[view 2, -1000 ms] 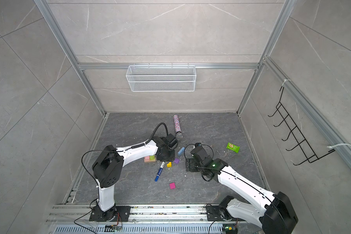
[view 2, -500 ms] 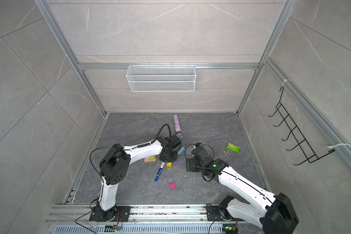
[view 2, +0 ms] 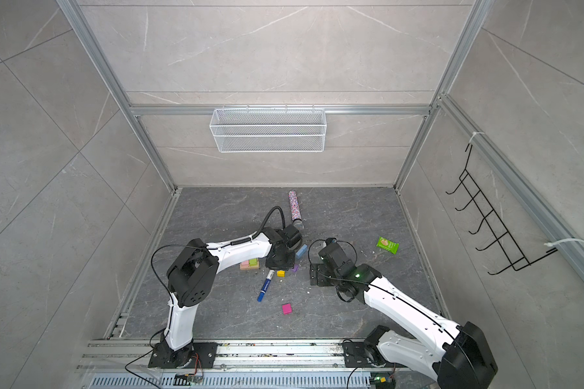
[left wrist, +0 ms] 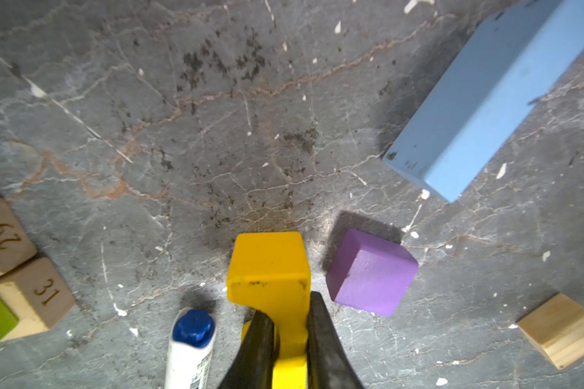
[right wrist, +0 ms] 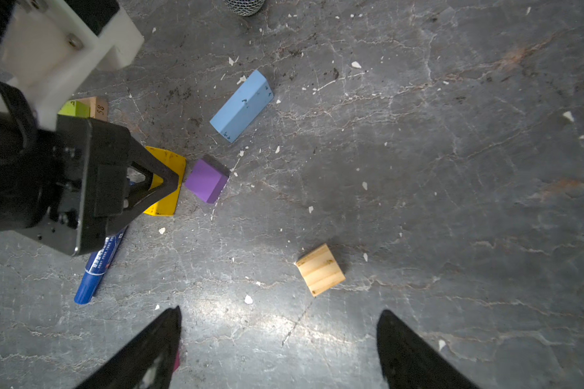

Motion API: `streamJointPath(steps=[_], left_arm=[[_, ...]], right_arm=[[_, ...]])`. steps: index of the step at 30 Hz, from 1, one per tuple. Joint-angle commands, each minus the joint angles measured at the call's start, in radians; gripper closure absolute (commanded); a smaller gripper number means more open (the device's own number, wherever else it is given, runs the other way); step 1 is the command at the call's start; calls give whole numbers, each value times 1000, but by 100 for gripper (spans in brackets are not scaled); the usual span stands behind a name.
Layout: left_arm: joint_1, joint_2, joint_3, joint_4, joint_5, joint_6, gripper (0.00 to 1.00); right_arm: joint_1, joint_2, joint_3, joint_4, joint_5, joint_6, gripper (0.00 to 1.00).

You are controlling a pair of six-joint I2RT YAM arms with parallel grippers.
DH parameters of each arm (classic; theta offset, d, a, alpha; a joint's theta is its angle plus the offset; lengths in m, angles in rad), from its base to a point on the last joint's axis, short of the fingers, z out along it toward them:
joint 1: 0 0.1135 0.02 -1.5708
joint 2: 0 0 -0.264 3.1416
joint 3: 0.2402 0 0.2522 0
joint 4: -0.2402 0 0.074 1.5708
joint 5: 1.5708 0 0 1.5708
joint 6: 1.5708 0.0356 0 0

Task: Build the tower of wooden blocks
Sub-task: 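Lower the left gripper onto the yellow arch block and close on it, then lift the yellow arch block with the left gripper and pull it nearer the robot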

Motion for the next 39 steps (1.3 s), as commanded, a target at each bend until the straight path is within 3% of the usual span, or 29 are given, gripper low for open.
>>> streamJointPath(steps=[1,7,10,17,23,29,39], left_arm=[[-6,-27,20,-22,-5,11,94],[-7,-90,4,-16,-24,39,94],[-6,-142,-26,21,-11,55,100],[12,-258,-123,120,98,98,100],[90,-472,-398,355,295,87,100],[143,-713,-628,375,275,85,100],[296,-1120,-1024,518,297,-75,100]], right_arm=[[-5,-13,-2,-26,0,-14,11],[-6,-9,15,-34,1,-17,11],[-7,-9,28,-44,1,-21,11],[-6,-1,54,-59,-3,-23,11],[-7,-1,64,-54,-23,-35,11],[-7,28,83,-48,-45,-37,12],[-6,76,117,-24,-88,-14,13]])
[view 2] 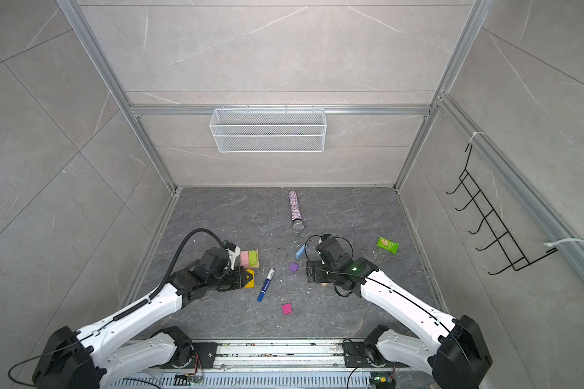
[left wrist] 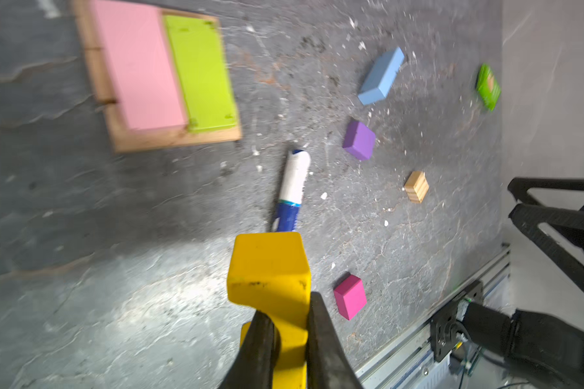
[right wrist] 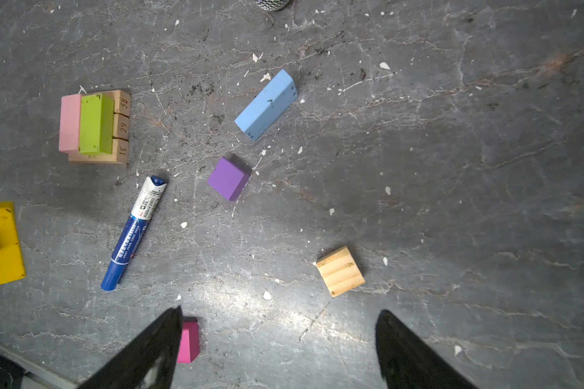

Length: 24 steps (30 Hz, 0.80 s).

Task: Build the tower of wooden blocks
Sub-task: 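Lift the yellow arch block with the left gripper and pull it nearer the robot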

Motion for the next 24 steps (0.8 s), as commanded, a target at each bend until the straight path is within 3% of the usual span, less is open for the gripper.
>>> streamJointPath(steps=[1,9,20,24], left_arm=[[48,-74,-79,106,48,-83,100],[149,-140,-285,344,147,-231,100],[153,-90,-401,588,158,-335,100],[152,-97,-420,594,134,-342,100]], right_arm=[[-4,14,35,10,-25,12,13],[-4,22,44,7,-32,21,13],[-4,46,49,18,-43,26,13],[-4,57,51,30,-48,31,14]])
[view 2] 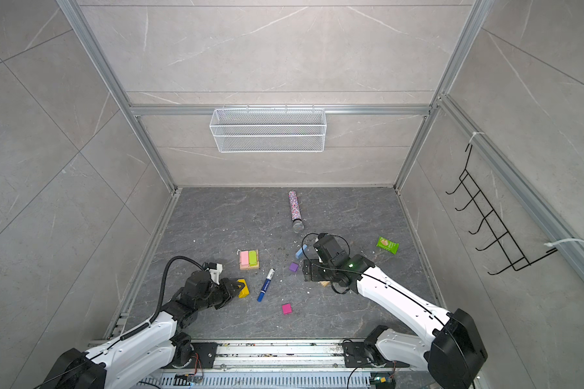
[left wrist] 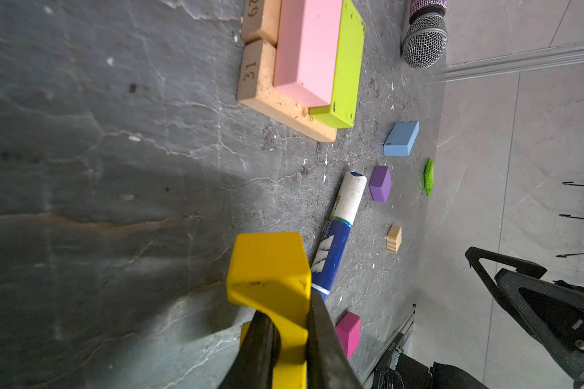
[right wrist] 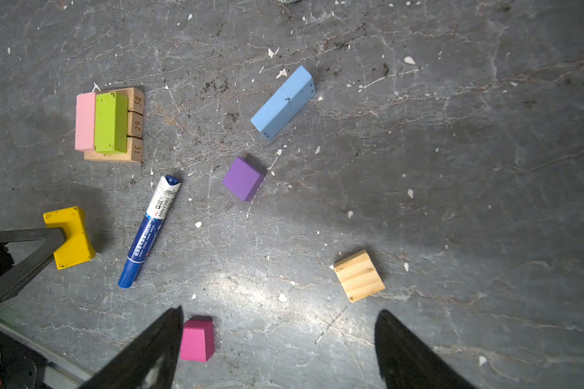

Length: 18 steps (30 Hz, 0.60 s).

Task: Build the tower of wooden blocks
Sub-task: 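Lift the yellow arch block with the left gripper and pull it nearer the robot, then hold the yellow arch block low with the left gripper near the robot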

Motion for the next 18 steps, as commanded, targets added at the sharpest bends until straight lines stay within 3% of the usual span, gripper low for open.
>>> streamJointPath(steps=[1,8,13,18], left_arm=[[5,-5,-11,92,1,-38,100],[5,-31,-28,19,-25,-59,99],[5,-67,-29,-83,-59,-70,81],[5,-78,-45,-94,-75,-87,73]], right_arm=[[-4,14,26,22,-11,18,14],[-4,19,27,23,-15,19,14],[-4,16,20,26,-16,19,14],[-4,17,18,26,-15,17,14]])
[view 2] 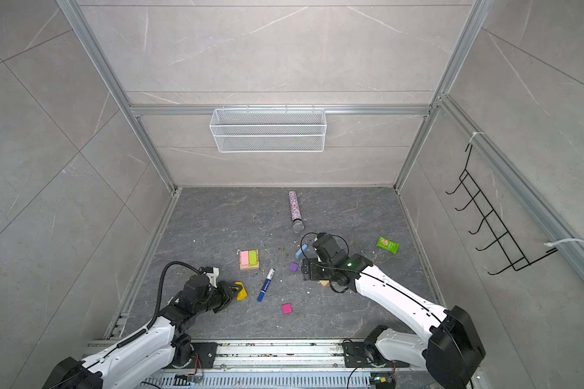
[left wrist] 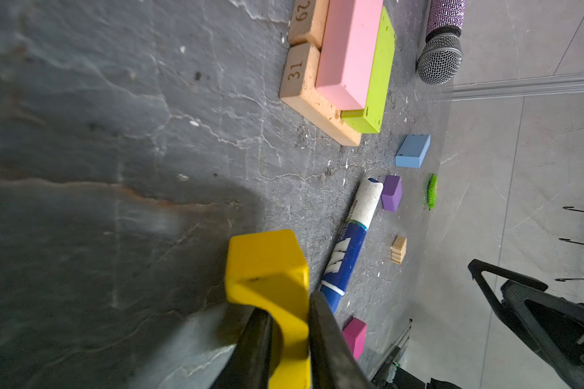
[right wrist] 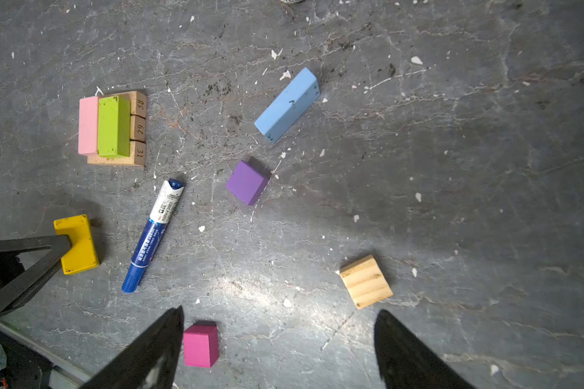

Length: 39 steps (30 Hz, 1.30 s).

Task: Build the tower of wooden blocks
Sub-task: 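Hold the yellow arch block low with the left gripper near the robot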

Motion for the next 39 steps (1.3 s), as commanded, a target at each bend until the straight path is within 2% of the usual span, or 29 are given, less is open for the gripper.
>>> streamJointPath(steps=[1,6,10,15,22,29,39], left_arm=[[6,-9,-10,-40,-32,-22,73],[6,-7,-16,-54,-46,-34,73],[6,-10,-23,-64,-57,-43,77],[6,-23,-35,-78,-70,-52,90],[6,-79,-48,-163,-96,-88,91],[6,-128,-83,-34,-60,-95,99],[8,-93,-108,179,6,-78,100]], right_arm=[[-4,3,18,4,-9,10,14],[-4,5,18,3,-6,8,14],[-4,6,17,5,-6,8,14],[-3,6,18,4,-5,7,14],[-4,8,18,5,-7,6,14],[-4,7,18,8,-8,6,14],[-4,11,18,14,-14,8,15]])
